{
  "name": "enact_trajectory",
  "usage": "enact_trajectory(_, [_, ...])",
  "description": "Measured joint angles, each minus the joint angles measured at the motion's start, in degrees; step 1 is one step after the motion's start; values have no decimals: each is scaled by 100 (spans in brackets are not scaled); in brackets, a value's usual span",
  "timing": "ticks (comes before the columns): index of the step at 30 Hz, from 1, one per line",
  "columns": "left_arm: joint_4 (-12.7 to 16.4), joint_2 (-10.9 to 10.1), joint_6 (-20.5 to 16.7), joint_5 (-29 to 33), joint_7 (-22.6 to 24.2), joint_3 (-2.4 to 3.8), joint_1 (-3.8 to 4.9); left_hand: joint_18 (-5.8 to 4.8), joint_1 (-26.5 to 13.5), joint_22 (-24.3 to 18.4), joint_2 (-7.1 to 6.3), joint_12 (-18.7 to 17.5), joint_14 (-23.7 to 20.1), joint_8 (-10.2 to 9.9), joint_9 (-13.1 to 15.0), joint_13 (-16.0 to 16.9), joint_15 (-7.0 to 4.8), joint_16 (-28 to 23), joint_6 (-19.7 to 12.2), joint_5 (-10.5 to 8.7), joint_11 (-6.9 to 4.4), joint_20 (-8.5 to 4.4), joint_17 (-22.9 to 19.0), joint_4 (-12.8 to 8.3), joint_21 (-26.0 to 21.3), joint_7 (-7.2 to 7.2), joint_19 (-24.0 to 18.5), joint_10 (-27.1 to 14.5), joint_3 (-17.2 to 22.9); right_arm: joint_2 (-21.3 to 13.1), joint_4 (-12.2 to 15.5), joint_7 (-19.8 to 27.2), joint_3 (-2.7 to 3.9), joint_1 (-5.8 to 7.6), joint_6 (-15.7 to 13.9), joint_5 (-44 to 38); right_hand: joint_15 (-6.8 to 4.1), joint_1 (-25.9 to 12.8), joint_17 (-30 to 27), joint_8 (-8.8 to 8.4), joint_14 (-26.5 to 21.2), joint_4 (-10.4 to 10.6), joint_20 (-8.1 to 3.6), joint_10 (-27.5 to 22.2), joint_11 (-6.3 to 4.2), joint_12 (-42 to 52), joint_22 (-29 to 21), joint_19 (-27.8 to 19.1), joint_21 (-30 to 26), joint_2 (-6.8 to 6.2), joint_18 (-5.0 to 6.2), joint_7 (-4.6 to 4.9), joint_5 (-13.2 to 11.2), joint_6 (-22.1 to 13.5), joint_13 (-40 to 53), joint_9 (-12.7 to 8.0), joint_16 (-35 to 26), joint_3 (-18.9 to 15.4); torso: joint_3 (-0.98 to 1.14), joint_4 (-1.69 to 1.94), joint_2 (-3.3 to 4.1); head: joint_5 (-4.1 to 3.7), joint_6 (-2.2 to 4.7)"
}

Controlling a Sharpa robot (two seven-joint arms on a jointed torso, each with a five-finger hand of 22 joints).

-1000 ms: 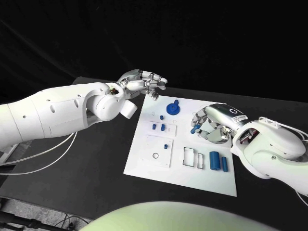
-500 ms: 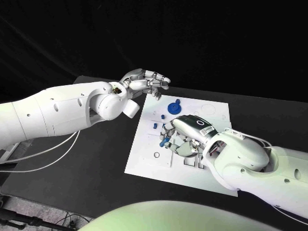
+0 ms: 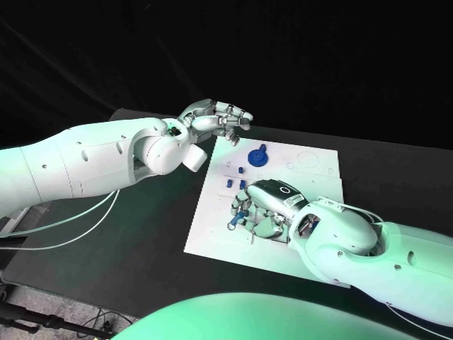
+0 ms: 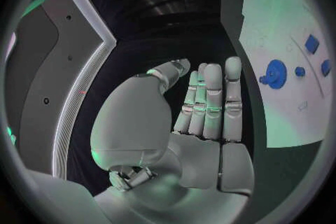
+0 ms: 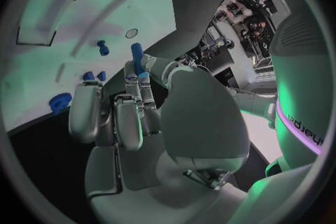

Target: Assemble the parts on the task board

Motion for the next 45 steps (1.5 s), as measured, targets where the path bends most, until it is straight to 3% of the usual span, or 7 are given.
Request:
enact_trajectory(16, [2, 0, 21, 0, -8, 0, 0, 0, 0, -5, 0, 0, 0, 23, 5, 1, 0, 0, 0, 0, 0, 0, 0, 0, 0, 0, 0, 0, 0, 166, -214, -19, -4, -166, 61, -143, 0, -15, 0, 0, 0, -29, 0, 0, 0, -23, -1, 0, -1, -16, 0, -5, 16, -14, 6, -1, 0, 29, 5, 1, -3, 19, -13])
enact_trajectory(45, [6, -1, 33, 0, -25, 0, 1, 0, 0, -5, 0, 0, 0, 21, 4, -4, 0, 0, 0, 0, 0, -22, -7, 0, -22, 0, 22, 0, 0, 385, -462, -104, -1, -224, 159, -350, 0, -20, -6, -25, 0, -70, 0, 16, -10, -52, 3, 0, -5, -18, 0, -8, 39, -33, 11, 12, 0, 25, 3, -2, -3, 37, -29])
